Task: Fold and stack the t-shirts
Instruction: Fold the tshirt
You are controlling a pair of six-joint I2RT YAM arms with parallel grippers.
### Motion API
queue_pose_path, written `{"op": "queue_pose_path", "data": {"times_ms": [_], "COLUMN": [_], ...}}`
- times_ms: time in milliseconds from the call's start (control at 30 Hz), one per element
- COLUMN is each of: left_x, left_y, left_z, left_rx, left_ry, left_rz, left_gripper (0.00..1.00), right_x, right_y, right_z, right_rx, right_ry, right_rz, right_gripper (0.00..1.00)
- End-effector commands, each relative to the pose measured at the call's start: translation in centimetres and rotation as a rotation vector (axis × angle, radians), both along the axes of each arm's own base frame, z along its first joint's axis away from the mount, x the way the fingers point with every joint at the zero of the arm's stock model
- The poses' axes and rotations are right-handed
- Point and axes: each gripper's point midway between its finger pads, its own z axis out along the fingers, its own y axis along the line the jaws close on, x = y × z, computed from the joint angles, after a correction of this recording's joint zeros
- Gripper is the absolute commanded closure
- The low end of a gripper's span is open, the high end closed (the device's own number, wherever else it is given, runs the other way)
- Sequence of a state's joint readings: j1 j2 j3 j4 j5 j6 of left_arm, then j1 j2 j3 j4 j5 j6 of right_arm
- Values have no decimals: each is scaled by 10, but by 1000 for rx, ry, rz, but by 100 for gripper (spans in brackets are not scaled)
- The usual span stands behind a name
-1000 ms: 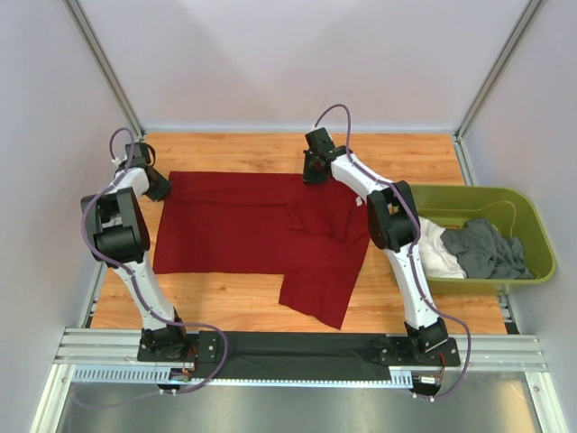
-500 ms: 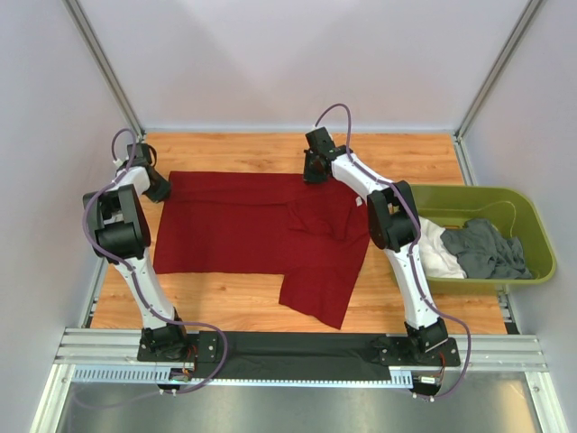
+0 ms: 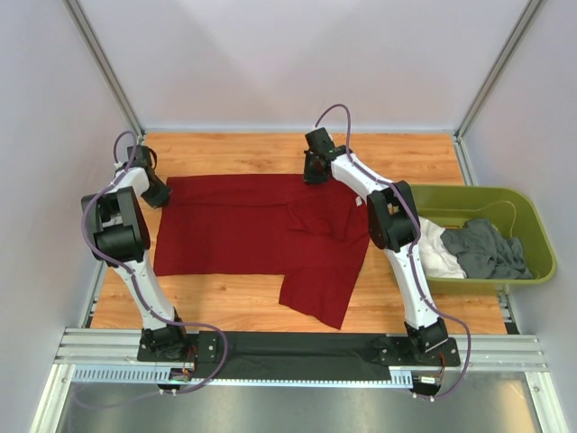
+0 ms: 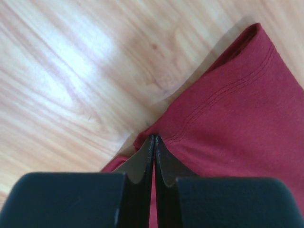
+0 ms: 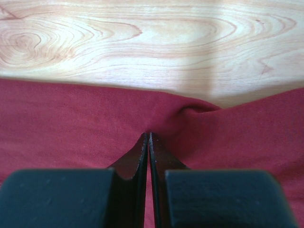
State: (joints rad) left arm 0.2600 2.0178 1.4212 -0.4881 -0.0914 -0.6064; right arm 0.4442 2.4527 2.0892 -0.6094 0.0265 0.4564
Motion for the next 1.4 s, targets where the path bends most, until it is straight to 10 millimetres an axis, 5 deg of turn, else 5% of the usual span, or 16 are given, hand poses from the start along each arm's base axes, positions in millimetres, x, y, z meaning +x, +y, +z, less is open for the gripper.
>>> {"op": "queue_pose_path", "data": {"times_ms": [0,133,200,267,433,567,700,1133,1367], "left_x": [-20,-16,0,19,53,74,85,104,112], "left_y": [5,4,3,6,8,-3,-14,-33,-29], "left_z": [16,30,54,82,113,91,68,11,-4], "left_rx": [41,48,57,76,88,4,-55,-178,-193], "left_ry": [40,1,-82,-158,-274,-280,-271,-177,-145], "left_rz": [-23,-66,-100,-117,-153,-168,-168,-106,-57], "left_gripper": [93,90,83,78,76,80,85,92,92], "right_x": [5,5,5,6,15,18,18,7,17], "right_y": [-3,-2,-1,1,-1,-10,-23,-48,-66], "right_z": [-7,-5,0,14,65,84,79,26,-9], "right_rx": [-15,-6,-4,4,23,12,-15,-101,-114], "right_ry": [-3,-4,-6,-29,-126,-163,-142,-11,47], "right_rz": [-26,-18,-10,1,-3,-21,-46,-116,-164], "right_gripper": [96,96,96,96,94,94,95,97,96]}}
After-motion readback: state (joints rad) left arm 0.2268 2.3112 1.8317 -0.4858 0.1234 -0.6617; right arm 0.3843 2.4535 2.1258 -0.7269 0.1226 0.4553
